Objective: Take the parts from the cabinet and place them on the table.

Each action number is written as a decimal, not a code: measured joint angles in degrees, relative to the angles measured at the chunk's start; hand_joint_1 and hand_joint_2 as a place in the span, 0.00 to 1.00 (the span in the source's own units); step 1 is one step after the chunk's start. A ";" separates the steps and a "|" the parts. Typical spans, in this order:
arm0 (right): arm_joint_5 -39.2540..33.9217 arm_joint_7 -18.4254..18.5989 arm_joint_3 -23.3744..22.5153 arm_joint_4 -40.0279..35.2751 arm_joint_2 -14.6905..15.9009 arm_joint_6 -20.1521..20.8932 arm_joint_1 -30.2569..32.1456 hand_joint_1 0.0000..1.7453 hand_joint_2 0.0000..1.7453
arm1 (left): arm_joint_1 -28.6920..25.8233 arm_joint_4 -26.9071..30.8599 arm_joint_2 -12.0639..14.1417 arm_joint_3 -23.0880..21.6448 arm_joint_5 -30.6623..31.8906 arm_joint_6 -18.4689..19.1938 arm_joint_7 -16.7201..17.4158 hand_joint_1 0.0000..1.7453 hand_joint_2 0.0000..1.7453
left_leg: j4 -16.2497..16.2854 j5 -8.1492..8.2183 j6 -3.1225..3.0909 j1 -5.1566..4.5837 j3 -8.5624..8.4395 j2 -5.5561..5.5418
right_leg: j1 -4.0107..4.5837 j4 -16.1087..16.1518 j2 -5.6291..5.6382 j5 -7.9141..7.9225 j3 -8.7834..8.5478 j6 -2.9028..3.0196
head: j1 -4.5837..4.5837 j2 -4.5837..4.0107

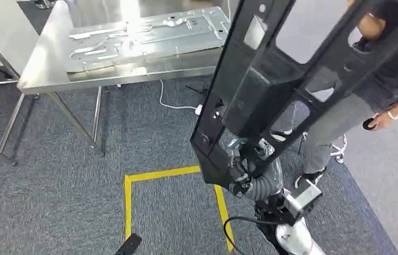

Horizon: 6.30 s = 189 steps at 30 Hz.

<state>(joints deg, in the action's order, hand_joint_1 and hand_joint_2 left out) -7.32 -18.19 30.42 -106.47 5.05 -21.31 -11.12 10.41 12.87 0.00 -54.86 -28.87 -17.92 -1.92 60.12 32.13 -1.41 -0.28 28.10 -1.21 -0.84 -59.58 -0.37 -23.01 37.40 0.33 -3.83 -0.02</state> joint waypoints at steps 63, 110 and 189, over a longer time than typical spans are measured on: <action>0.00 -0.90 -0.02 -0.02 -0.04 -1.92 0.29 1.00 1.00 | 0.06 0.02 -0.13 0.04 0.15 0.72 0.15 0.00 1.00 | 3.11 -0.81 1.54 0.57 6.12 0.58 | -0.25 1.36 0.32 -2.18 -3.17 0.18 | 0.04 0.00; -0.81 -1.55 -0.61 -0.72 0.00 -2.03 0.04 1.00 1.00 | 0.42 0.15 -0.13 0.07 0.59 0.76 0.33 0.00 1.00 | -4.16 -6.97 -1.24 0.42 4.44 0.96 | 0.48 -8.13 1.48 -7.90 0.17 -1.28 | 0.55 0.00; -7.54 -2.91 -3.80 4.07 -0.02 3.08 1.64 1.00 1.00 | -2.06 0.09 0.04 2.21 -1.84 -1.29 0.17 0.00 1.00 | 15.78 2.25 1.82 0.47 14.22 1.00 | -0.07 -0.79 1.09 -3.43 -2.77 1.40 | 1.60 0.00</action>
<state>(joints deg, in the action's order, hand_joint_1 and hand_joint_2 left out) -14.86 -21.09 26.62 -102.40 5.03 -18.23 -9.48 8.35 12.96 0.04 -52.65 -30.71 -19.21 -1.75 75.90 34.38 0.40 0.19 42.32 -0.21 -0.91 -60.37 0.72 -26.45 34.63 1.73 -2.23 -0.02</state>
